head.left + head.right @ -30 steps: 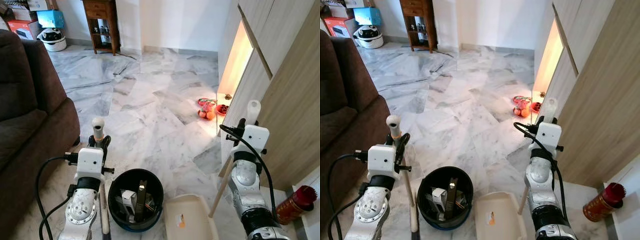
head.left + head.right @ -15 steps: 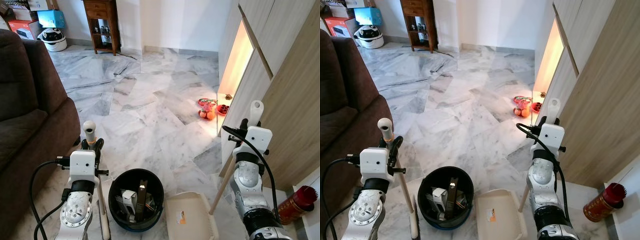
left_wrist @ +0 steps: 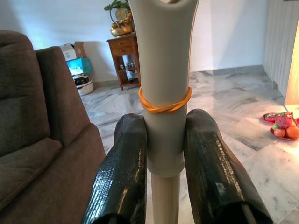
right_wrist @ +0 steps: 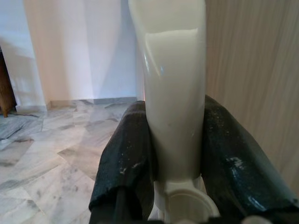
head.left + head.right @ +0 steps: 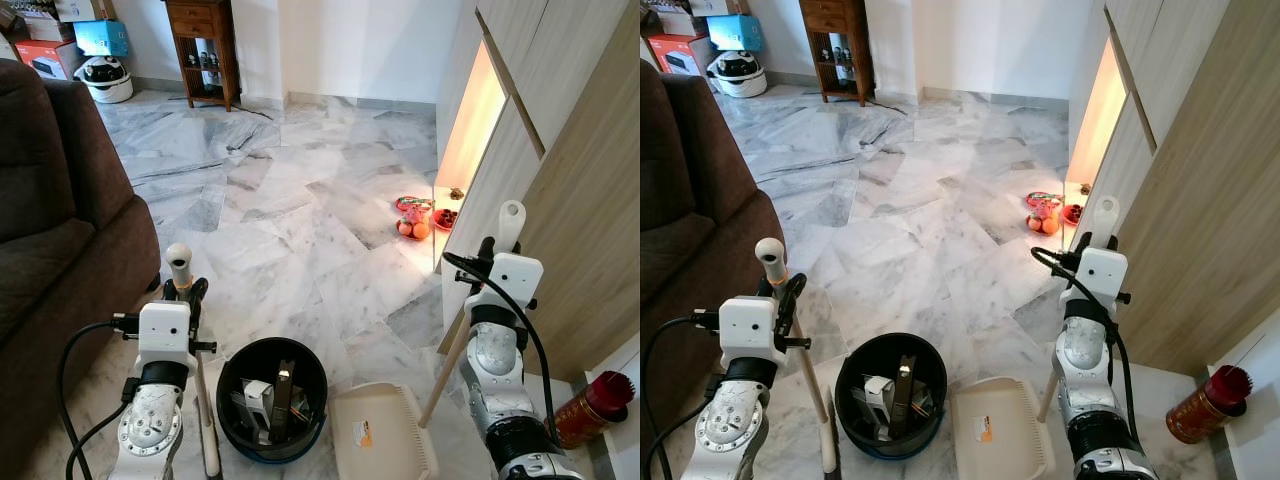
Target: Sweep floor
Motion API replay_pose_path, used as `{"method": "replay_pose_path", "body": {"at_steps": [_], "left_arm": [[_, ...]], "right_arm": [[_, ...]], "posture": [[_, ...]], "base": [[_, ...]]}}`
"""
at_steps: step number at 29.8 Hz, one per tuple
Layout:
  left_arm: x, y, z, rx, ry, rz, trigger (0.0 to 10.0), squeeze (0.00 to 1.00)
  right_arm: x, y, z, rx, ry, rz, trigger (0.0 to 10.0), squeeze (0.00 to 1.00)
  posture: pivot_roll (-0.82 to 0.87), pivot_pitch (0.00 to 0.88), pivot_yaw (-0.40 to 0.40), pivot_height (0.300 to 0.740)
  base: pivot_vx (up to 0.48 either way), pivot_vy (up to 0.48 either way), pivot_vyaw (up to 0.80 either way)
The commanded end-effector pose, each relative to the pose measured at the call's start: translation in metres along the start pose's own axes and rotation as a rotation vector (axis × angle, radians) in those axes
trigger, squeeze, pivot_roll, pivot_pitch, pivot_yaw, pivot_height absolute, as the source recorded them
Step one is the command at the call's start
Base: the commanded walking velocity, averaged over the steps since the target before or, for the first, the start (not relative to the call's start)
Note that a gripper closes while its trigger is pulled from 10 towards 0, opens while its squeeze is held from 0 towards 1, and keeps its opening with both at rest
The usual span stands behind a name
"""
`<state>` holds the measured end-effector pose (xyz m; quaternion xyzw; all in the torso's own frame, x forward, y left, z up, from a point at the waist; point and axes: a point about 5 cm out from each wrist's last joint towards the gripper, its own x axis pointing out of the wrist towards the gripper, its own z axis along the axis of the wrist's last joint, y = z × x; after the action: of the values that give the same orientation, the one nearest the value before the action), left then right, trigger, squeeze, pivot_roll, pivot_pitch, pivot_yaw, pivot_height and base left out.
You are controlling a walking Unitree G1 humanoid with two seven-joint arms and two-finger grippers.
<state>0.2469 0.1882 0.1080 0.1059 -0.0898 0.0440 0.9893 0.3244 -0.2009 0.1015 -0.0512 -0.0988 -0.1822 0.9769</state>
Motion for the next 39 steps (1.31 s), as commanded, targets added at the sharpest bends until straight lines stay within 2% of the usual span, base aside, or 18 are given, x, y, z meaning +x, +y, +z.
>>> {"method": "replay_pose_path", "body": {"at_steps": [1, 35, 39], "left_arm": [[0.0026, 0.0026, 0.0049, 0.011, -0.039, -0.004, 10.0, 0.00], [0.0021, -0.0003, 0.0052, 0.008, -0.045, -0.008, 10.0, 0.00], [0.0024, 0.0000, 0.0045, 0.015, -0.040, -0.001, 10.0, 0.00]], "right_arm": [[0.0059, 0.0039, 0.0087, 0.010, -0.043, 0.006, 10.0, 0.00], [0.0061, 0.0021, 0.0078, -0.008, -0.048, 0.018, 10.0, 0.00], [0.0054, 0.0036, 0.0071, -0.008, -0.044, 0.025, 10.0, 0.00]], "posture": [[0.18, 0.000, -0.004, 0.740], [0.17, 0.000, -0.010, 0.740], [0.17, 0.000, -0.014, 0.740]], "base": [[-0.262, 0.000, 0.00], [-0.311, 0.000, 0.00], [0.000, 0.000, 0.00]]}}
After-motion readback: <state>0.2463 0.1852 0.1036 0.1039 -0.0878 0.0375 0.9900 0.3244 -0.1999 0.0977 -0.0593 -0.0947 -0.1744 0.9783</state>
